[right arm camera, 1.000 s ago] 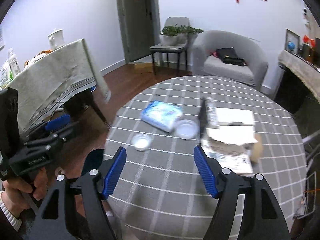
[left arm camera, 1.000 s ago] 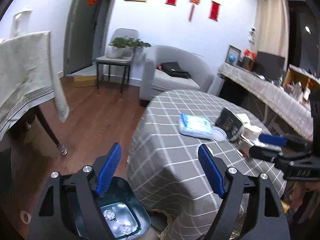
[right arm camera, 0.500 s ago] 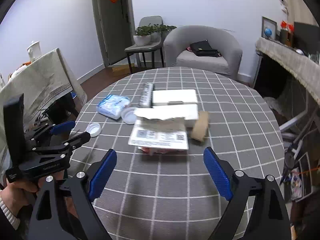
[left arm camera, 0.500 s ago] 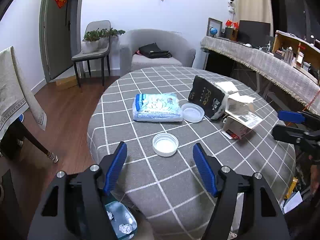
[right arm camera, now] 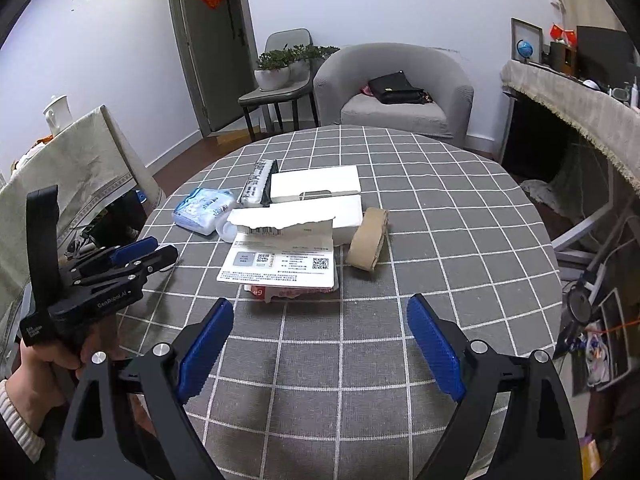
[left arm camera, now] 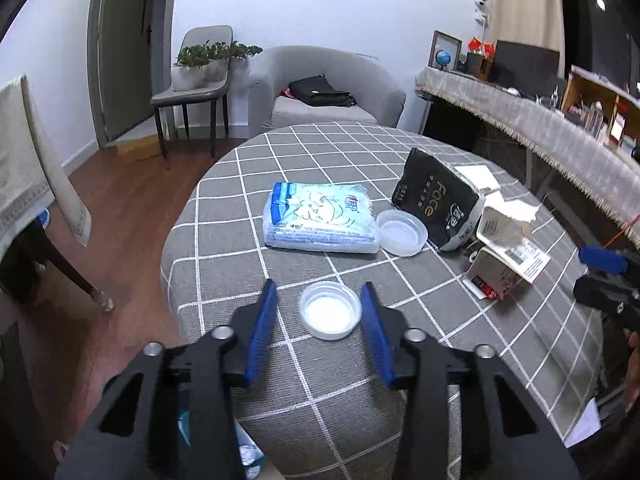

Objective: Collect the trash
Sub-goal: 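Move the left tool back to the table and grasp the white bottle cap, then grasp the printed white card with the right tool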

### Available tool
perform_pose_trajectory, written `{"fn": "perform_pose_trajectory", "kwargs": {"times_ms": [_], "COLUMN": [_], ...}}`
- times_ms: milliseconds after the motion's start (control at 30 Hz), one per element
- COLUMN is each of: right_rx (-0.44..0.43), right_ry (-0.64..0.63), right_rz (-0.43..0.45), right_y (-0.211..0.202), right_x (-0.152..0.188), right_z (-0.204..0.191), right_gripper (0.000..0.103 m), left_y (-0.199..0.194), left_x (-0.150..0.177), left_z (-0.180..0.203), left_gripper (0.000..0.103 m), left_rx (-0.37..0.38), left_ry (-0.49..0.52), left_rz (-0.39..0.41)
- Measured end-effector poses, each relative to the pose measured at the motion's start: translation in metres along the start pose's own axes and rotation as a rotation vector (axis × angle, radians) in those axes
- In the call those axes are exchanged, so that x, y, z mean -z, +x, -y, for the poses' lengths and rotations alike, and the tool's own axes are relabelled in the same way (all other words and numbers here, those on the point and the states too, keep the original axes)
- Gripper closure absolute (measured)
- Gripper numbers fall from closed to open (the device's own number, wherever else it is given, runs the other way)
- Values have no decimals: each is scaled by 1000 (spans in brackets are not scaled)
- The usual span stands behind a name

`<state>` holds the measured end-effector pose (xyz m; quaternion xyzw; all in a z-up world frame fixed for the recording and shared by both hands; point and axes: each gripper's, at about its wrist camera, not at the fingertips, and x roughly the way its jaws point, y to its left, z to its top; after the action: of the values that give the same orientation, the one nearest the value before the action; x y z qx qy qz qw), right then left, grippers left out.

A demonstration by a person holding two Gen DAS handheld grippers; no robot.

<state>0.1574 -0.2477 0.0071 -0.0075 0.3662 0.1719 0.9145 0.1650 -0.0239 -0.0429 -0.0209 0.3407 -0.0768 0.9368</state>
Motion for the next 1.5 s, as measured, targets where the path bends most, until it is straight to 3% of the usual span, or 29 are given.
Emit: {"fn": "perform_pose_trajectory", "kwargs": {"times_ms": [33, 367, 900, 1033, 1500], "right_rx": [-4, -45, 12, 33, -47], "right_ry": [-1, -47, -33, -34, -64], "right_rz": [2, -13, -56, -59, -46], "right_y": [1, 19, 53, 55, 54], "right_x": [-1, -7, -21, -23, -36], "right_z": [-1, -24, -37, -42, -88], "right_gripper": [14, 12, 11, 26, 27], "left_y": [0, -3, -25, -30, -47], "left_x": [0, 3, 7, 8, 12], "left_z": [2, 1, -19, -30, -68], "left_gripper": [70, 70, 70, 70, 70], "left_rx": [-2, 32, 54, 41, -5], "left_ry": [8, -5, -38, -42, -94], "left_rz": [0, 6, 57, 57, 74]}}
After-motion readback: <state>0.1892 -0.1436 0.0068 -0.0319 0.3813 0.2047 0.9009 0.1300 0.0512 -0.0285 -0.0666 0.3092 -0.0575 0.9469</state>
